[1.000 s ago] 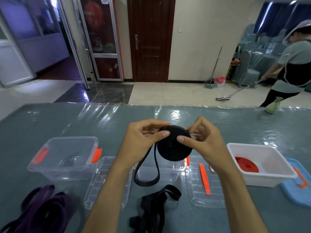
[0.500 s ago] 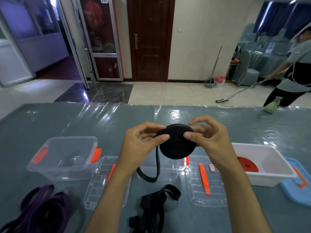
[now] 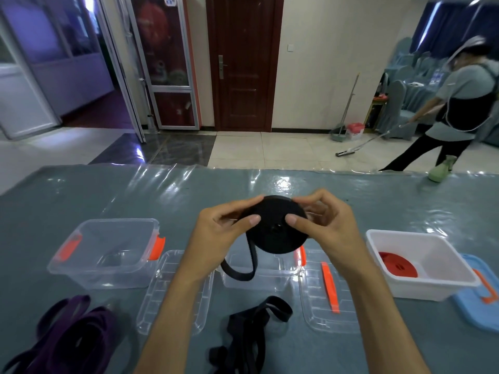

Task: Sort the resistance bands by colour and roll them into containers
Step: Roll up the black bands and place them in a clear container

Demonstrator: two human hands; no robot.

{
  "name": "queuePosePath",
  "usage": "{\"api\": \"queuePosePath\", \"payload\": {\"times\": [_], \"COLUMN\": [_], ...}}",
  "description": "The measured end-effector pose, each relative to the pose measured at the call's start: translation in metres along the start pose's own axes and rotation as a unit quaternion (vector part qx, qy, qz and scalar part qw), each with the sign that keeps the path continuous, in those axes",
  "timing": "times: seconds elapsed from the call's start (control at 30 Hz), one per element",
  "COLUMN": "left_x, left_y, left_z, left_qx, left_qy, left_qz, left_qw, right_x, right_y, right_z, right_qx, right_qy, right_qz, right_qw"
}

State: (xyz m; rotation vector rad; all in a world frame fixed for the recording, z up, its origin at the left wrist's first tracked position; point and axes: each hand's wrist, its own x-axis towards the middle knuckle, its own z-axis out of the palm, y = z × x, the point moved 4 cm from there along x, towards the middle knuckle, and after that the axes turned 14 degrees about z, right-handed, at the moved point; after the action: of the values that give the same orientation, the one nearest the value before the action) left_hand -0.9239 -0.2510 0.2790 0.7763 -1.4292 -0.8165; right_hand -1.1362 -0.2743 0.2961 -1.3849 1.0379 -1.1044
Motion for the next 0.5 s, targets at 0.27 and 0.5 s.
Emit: {"api": "queuePosePath", "payload": {"times": [0.27,0.5], "left_x": [-0.004,-0.004], "left_y": [-0.008,-0.008], "left_z": [-0.006,-0.006], "left_qx": [0.026,0.051], "left_qy": [0.031,0.014], "left_qz": [-0.033,-0.021], "left_qw": [0.999,0.998], "right_x": [0.001,0.003], "right_y": [0.006,0.016], "right_z": [-0.005,0.001], "right_qx": [0.001,-0.012], "right_qy": [0.04,-0.064], "right_qz": [-0.003,0.071], "right_qw": [0.999,0.995]}}
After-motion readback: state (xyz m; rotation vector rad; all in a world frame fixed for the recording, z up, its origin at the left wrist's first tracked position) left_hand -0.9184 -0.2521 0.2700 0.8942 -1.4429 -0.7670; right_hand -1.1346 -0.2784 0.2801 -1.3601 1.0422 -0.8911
